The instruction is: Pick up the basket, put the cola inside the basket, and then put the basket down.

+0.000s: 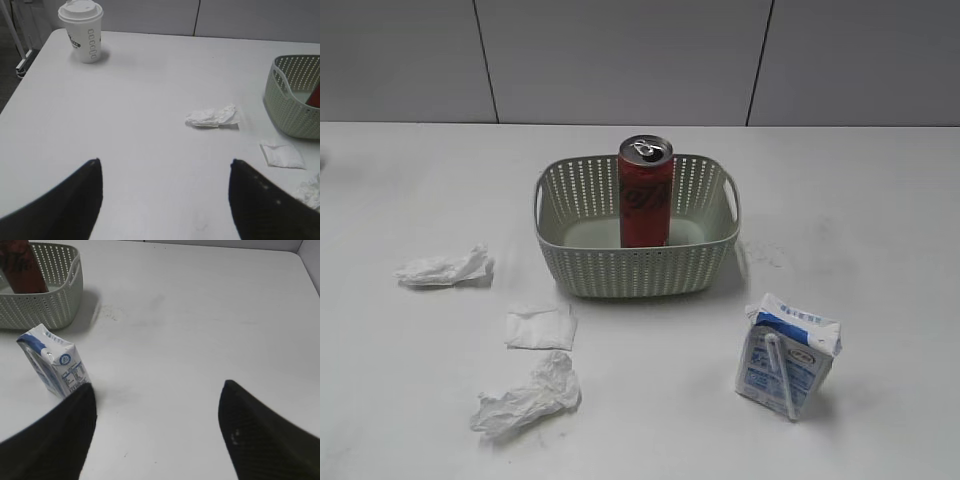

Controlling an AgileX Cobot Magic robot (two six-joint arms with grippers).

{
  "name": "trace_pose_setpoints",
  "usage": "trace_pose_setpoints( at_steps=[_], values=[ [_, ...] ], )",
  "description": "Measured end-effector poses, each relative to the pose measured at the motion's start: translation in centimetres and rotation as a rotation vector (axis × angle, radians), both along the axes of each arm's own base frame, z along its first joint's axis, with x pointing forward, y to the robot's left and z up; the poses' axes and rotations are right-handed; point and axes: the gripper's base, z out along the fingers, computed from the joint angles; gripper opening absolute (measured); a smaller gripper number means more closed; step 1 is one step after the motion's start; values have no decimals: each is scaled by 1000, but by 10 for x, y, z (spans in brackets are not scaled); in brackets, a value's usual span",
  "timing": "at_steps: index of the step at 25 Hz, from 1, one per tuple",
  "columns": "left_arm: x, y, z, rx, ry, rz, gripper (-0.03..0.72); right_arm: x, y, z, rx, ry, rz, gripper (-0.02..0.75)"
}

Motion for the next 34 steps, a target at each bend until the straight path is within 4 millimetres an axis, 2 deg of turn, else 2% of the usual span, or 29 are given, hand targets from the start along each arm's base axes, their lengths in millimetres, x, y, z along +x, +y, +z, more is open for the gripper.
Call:
trace_pose_setpoints(
  at_steps=[18,26,34],
  values=[
    [0,0,-1,22,-3,-10,588,0,0,0,0,0,20,563],
    [0,-1,-1,22,-2,98,577,0,0,0,0,0,21,563],
    [0,-1,-1,22,-2,99,573,0,0,0,0,0,21,563]
  ],
)
